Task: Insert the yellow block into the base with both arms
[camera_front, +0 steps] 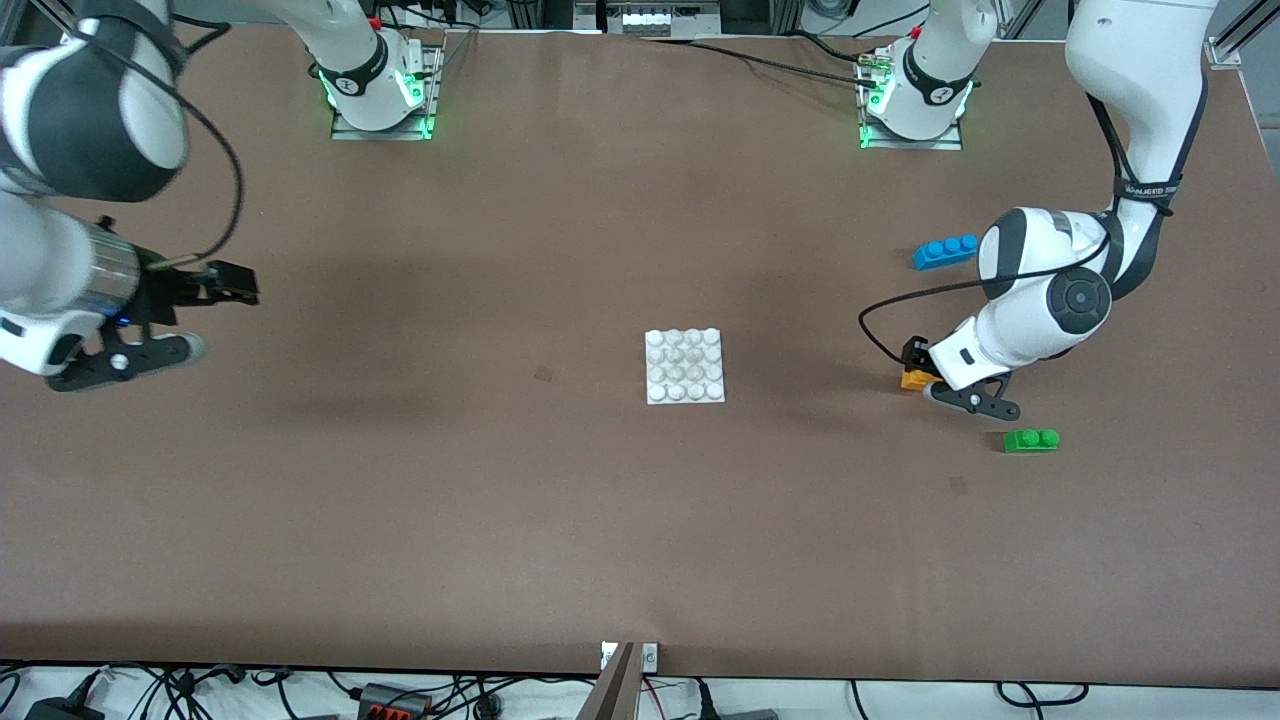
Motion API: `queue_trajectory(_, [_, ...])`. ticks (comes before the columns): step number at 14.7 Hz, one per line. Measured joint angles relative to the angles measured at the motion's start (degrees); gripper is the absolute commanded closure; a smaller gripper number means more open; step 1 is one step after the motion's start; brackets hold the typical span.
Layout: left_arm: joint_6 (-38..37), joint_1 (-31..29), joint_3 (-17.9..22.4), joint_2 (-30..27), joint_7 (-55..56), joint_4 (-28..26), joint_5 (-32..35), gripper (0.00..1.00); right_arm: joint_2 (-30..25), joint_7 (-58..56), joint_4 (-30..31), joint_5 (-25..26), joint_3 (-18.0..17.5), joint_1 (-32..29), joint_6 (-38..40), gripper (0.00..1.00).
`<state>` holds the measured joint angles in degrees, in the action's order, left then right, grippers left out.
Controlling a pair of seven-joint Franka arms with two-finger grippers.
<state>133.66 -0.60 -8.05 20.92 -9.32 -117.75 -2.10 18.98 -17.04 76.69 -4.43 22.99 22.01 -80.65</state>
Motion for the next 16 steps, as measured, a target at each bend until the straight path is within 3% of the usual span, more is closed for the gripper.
queue_trajectory(2, [-5.1, 0.3, -3.8, -0.6, 5.1, 3.2, -0.5, 0.53, -2.5, -0.4, 1.2, 0.1, -4.5, -5.5, 1.2, 0.00])
queue_trajectory(4, [-7.9, 0.8, -7.3, -0.6, 9.9, 5.6, -0.5, 0.53, -6.7, -0.4, 4.1, 0.7, -11.3, -13.4, 0.2, 0.00])
queue_trajectory(8, [-8.2, 1.1, -11.5, 0.4, 15.3, 7.0, -0.7, 0.53, -19.5, -0.1, 20.1, 3.2, -24.4, -26.7, -10.2, 0.00])
queue_trajectory(12, [-8.1, 5.5, -13.9, 4.0, 26.7, 10.4, -0.7, 0.53, -24.2, 6.1, 25.6, 3.6, -26.3, -27.9, -13.2, 0.00])
queue_trajectory(16, [-7.1, 13.0, -13.9, 7.2, 34.0, 13.5, -0.7, 0.53, -23.8, 12.3, 25.2, 3.6, -22.6, -25.2, -15.1, 0.00])
